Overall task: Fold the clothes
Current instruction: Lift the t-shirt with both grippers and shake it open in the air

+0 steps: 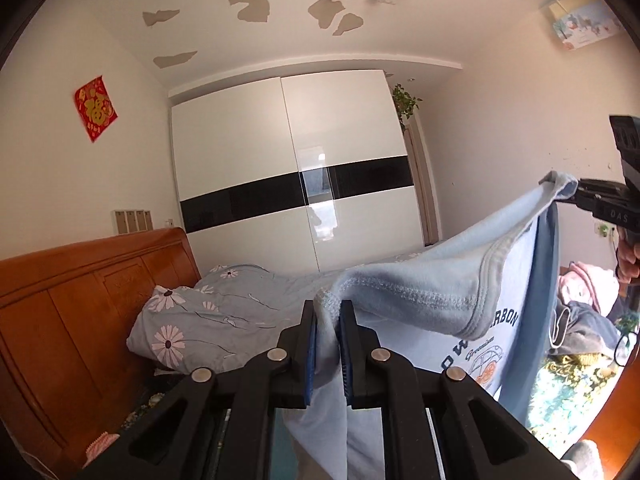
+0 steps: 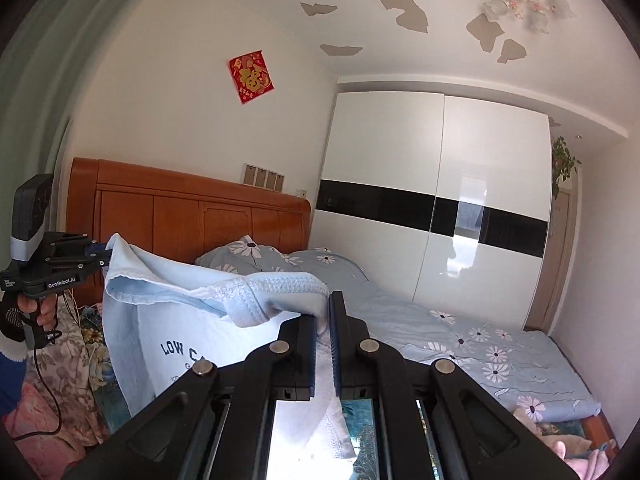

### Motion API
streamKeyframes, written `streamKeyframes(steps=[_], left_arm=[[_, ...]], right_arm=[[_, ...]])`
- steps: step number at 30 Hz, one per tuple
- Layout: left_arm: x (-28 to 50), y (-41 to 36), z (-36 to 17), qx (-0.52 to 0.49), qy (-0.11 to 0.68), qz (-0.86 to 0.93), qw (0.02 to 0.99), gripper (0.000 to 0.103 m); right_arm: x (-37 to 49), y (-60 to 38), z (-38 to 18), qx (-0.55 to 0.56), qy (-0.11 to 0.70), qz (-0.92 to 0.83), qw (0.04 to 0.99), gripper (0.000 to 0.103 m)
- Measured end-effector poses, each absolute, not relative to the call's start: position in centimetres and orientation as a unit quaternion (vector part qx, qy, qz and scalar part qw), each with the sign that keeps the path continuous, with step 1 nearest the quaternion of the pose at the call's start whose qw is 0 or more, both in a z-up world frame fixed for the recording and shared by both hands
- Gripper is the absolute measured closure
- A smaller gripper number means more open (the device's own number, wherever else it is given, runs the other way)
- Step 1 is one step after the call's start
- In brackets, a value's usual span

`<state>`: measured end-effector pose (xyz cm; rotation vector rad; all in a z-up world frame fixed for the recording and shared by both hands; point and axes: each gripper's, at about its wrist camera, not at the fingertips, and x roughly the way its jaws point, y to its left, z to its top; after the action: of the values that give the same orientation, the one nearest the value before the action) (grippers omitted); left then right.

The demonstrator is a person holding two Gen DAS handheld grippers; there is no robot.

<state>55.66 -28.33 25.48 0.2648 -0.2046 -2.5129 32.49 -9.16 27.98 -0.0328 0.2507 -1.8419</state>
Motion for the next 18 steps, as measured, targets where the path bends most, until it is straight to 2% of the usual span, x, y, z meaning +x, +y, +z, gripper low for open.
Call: streamKeyframes(steps=[4,9,13,18], left_arm=[[54.6,-29.1,25.7,0.11,-0.091,-0.944,0.299,0.088],[47.6,-34.9,22.2,0.173,-0.069,-0.933,0.307,0.088],[39.8,-41.6,15.4,0.248,-0.043,-0.909,0.332,0.088],[30.9,-49.4,4.1,0.354,0.038,-0.877,0.323,0.091]], right_arm=[[31.9,-9.7,28.2,-0.011,0.114,-0.792,0.6,0.097],[28.2,-14.9,25.2,0.045,0.128,-0.802,0.582,0.097],[22.6,-21.4,19.6,0.129,0.158,-0.806,0.555,0.097],[13.7,-28.7,10.0,0.249,0.182,-0.8,0.515,0.097]])
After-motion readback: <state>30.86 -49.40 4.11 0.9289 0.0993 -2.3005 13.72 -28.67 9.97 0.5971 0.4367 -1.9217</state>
